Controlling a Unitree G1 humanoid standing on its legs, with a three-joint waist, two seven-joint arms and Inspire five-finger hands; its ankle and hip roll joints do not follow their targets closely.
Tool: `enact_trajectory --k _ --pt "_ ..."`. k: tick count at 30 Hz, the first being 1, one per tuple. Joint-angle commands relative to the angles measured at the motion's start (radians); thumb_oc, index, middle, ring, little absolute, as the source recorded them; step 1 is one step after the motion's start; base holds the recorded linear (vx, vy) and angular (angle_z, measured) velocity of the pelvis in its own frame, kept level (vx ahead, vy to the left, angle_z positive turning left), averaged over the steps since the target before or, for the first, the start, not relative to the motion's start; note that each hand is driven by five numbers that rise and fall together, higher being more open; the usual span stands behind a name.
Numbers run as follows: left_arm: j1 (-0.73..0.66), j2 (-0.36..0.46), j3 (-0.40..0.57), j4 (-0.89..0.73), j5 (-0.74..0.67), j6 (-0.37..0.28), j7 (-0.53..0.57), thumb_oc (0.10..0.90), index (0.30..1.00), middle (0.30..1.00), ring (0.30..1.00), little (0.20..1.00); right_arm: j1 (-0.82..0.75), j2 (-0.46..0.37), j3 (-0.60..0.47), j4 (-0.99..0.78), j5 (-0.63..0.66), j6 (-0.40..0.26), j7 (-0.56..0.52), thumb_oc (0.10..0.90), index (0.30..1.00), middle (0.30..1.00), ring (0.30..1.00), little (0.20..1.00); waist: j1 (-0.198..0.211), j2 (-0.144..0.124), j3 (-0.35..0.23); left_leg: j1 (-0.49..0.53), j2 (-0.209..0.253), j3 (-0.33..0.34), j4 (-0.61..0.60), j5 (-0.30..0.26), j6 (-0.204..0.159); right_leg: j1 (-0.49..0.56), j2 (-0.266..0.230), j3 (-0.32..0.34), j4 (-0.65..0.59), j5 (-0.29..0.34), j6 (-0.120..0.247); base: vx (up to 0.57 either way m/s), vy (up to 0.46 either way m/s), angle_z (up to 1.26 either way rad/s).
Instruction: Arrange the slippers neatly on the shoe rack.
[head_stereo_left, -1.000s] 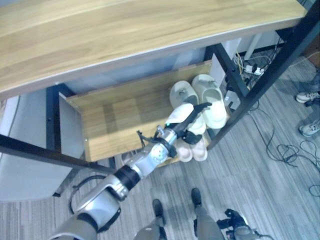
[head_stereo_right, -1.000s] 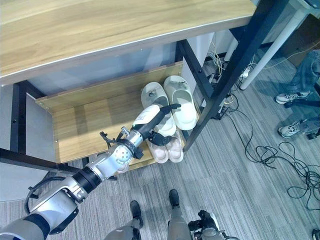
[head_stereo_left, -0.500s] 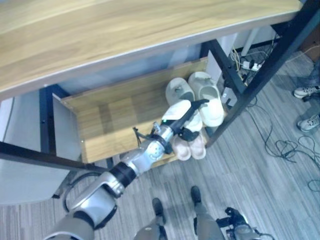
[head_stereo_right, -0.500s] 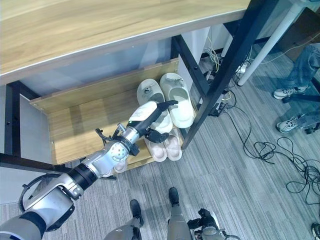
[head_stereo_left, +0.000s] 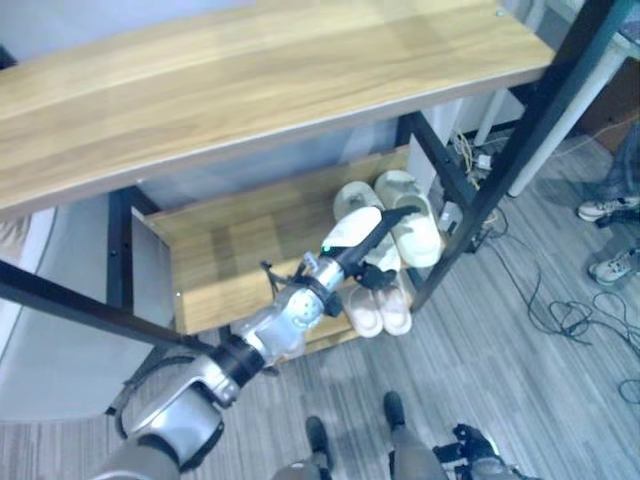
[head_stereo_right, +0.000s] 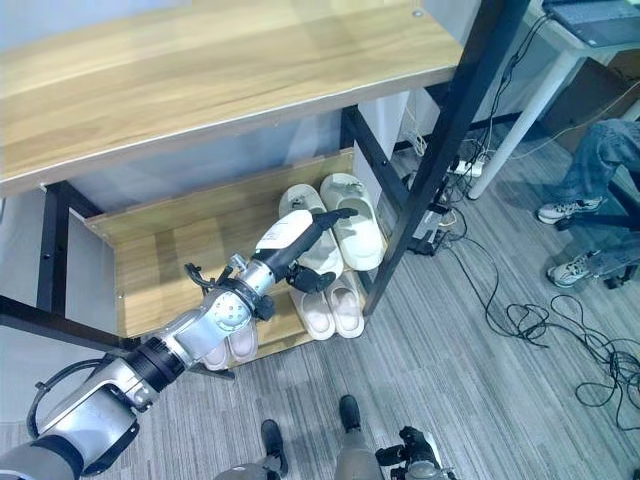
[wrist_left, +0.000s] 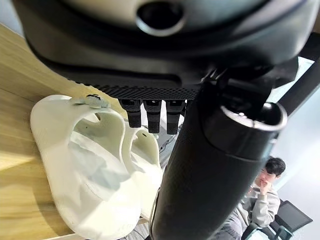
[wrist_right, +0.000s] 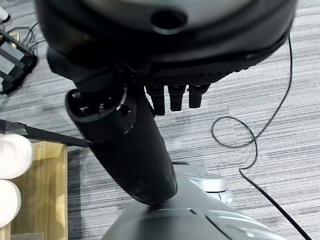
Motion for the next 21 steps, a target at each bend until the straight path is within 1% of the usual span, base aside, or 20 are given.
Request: enact_trajectory --k 1,4,6,10,11,12,13,15,16,17,19,20,21 --pt "-0.102 -0.064 0.085 -0.012 -0.051 -0.072 0.029 0.800 0.900 0.900 0.900 0.900 0.031 -0.027 0.012 0.017 0.002 -0.003 0.007 0.800 0.900 0.900 0.900 0.900 0.024 0.078 -0.069 -0.018 -0.015 -0.125 -0.005 -0.074 0.007 -0.030 0.055 -0.090 0.113 -0.158 0.014 0.00 0.000 0.00" --pt "-0.095 -0.065 0.096 -0.009 -0.060 -0.070 0.031 0.800 0.900 0.900 0.900 0.900 0.041 -0.025 0.007 0.018 0.001 -0.003 0.009 0.800 0.900 0.900 0.900 0.900 0.022 0.084 -0.075 -0.007 -0.018 -0.123 -0.005 -0.077 0.008 -0.019 0.055 -0.091 0.112 -0.158 0.016 0.00 0.000 0.00" --pt "-0.067 -0.058 0.112 -0.022 -0.085 -0.072 0.028 0.800 0.900 0.900 0.900 0.900 0.049 -0.021 -0.002 0.018 0.001 -0.001 0.012 0.800 0.900 0.900 0.900 0.900 0.026 0.087 -0.091 0.012 -0.019 -0.126 -0.005 -0.081 0.007 0.000 0.054 -0.095 0.114 -0.163 0.017 0.00 0.000 0.00" --pt "0.052 -0.031 0.158 -0.111 -0.177 -0.097 0.009 0.800 0.900 0.900 0.900 0.900 0.063 -0.003 -0.022 0.008 0.017 -0.002 0.022 0.800 0.900 0.900 0.900 0.900 0.033 0.077 -0.119 0.042 -0.017 -0.138 -0.005 -0.083 0.006 0.037 0.054 -0.112 0.123 -0.178 0.014 0.02 -0.047 0.03" --pt "0.052 -0.031 0.158 -0.111 -0.177 -0.097 0.009 0.800 0.900 0.900 0.900 0.900 0.063 -0.003 -0.022 0.008 0.017 -0.002 0.022 0.800 0.900 0.900 0.900 0.900 0.033 0.077 -0.119 0.042 -0.017 -0.138 -0.005 -0.083 0.006 0.037 0.054 -0.112 0.123 -0.178 0.014 -0.01 -0.080 0.16" --pt "0.214 -0.025 0.228 -0.213 -0.344 -0.115 -0.043 0.800 0.900 0.900 0.900 0.900 0.071 0.010 -0.036 -0.009 0.027 0.000 0.030 0.800 0.900 0.900 0.900 0.900 0.051 0.067 -0.141 0.067 -0.017 -0.150 -0.005 -0.083 0.005 0.065 0.058 -0.129 0.140 -0.193 0.009 -0.01 -0.060 0.22" --pt "0.215 -0.024 0.228 -0.213 -0.344 -0.115 -0.044 0.800 0.900 0.900 0.900 0.900 0.071 0.010 -0.036 -0.009 0.027 0.000 0.030 0.800 0.900 0.900 0.900 0.900 0.050 0.067 -0.141 0.067 -0.017 -0.150 -0.005 -0.083 0.005 0.066 0.058 -0.129 0.140 -0.193 0.009 -0.02 -0.070 0.19" --pt "0.274 0.000 0.231 -0.289 -0.366 -0.123 -0.087 0.800 0.900 0.900 0.900 0.900 0.086 0.011 -0.043 -0.005 0.012 0.005 0.040 0.800 0.900 0.900 0.900 0.900 0.065 0.060 -0.157 0.086 -0.016 -0.158 -0.005 -0.084 0.004 0.089 0.059 -0.144 0.148 -0.202 0.008 -0.01 -0.044 0.10" --pt "0.332 0.003 0.239 -0.338 -0.423 -0.122 -0.125 0.800 0.900 0.900 0.900 0.900 0.096 0.013 -0.045 0.002 0.004 0.011 0.047 0.800 0.900 0.900 0.900 0.900 0.079 0.053 -0.173 0.102 -0.017 -0.168 -0.005 -0.084 0.003 0.113 0.063 -0.156 0.146 -0.206 0.008 0.00 -0.049 0.28" --pt "0.335 0.004 0.240 -0.341 -0.425 -0.120 -0.127 0.800 0.900 0.900 0.900 0.900 0.097 0.014 -0.044 0.002 0.004 0.011 0.047 0.800 0.900 0.900 0.900 0.900 0.078 0.052 -0.173 0.103 -0.017 -0.169 -0.005 -0.084 0.003 0.115 0.063 -0.157 0.144 -0.206 0.008 -0.03 -0.044 0.34" --pt "0.412 0.015 0.259 -0.386 -0.492 -0.120 -0.167 0.800 0.900 0.900 0.900 0.900 0.105 0.019 -0.046 -0.004 -0.003 0.013 0.055 0.800 0.900 0.900 0.900 0.900 0.091 0.044 -0.188 0.116 -0.018 -0.176 -0.005 -0.083 0.002 0.137 0.065 -0.169 0.134 -0.206 0.007 -0.04 -0.041 0.24" --pt "0.488 0.033 0.270 -0.433 -0.549 -0.112 -0.218 0.800 0.900 0.900 0.900 0.900 0.104 0.022 -0.039 -0.014 -0.017 0.012 0.059 0.800 0.900 0.900 0.900 0.900 0.099 0.035 -0.202 0.126 -0.020 -0.181 -0.005 -0.084 0.001 0.155 0.069 -0.176 0.121 -0.205 0.007 -0.03 -0.041 0.12" --pt "0.491 0.035 0.272 -0.436 -0.551 -0.110 -0.220 0.800 0.900 0.900 0.900 0.900 0.105 0.023 -0.038 -0.014 -0.017 0.012 0.059 0.800 0.900 0.900 0.900 0.900 0.098 0.034 -0.202 0.127 -0.020 -0.181 -0.005 -0.084 0.001 0.156 0.069 -0.176 0.120 -0.204 0.007 -0.06 -0.047 0.03"
